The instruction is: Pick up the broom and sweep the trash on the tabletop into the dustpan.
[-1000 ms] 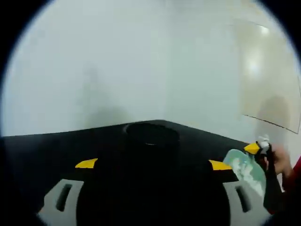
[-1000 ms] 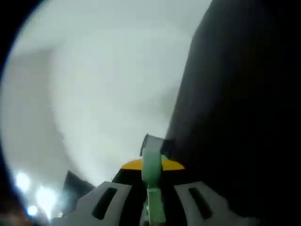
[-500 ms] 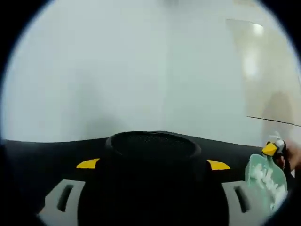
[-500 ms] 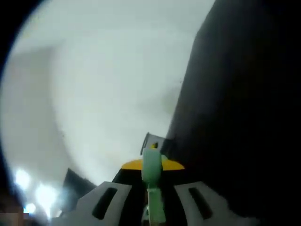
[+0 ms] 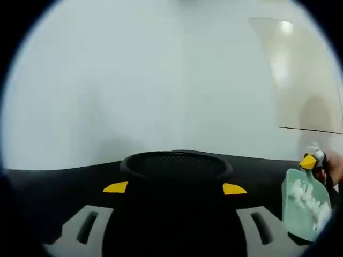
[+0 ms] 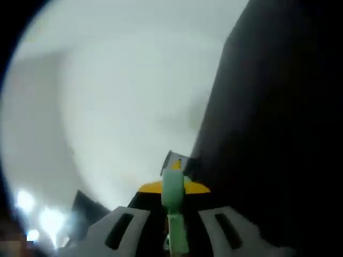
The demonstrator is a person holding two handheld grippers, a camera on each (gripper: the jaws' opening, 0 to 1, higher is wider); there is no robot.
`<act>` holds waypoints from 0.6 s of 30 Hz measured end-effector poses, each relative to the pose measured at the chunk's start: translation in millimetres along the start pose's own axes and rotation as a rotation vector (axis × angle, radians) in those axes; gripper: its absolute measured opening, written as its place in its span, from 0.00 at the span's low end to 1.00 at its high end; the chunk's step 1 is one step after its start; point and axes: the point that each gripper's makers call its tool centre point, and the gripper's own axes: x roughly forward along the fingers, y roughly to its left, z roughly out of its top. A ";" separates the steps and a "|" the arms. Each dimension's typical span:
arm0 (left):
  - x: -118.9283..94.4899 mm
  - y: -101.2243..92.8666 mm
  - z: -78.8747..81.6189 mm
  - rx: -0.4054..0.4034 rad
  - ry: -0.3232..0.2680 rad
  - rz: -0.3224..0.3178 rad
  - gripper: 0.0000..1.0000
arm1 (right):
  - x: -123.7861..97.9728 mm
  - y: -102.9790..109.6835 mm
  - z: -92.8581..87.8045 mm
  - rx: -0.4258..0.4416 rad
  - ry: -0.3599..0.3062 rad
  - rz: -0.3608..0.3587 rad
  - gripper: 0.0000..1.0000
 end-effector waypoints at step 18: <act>-95.2 -26.0 6.3 0.008 0.055 -0.037 0.59 | 2.7 -2.7 4.4 -0.007 -0.015 -0.005 0.12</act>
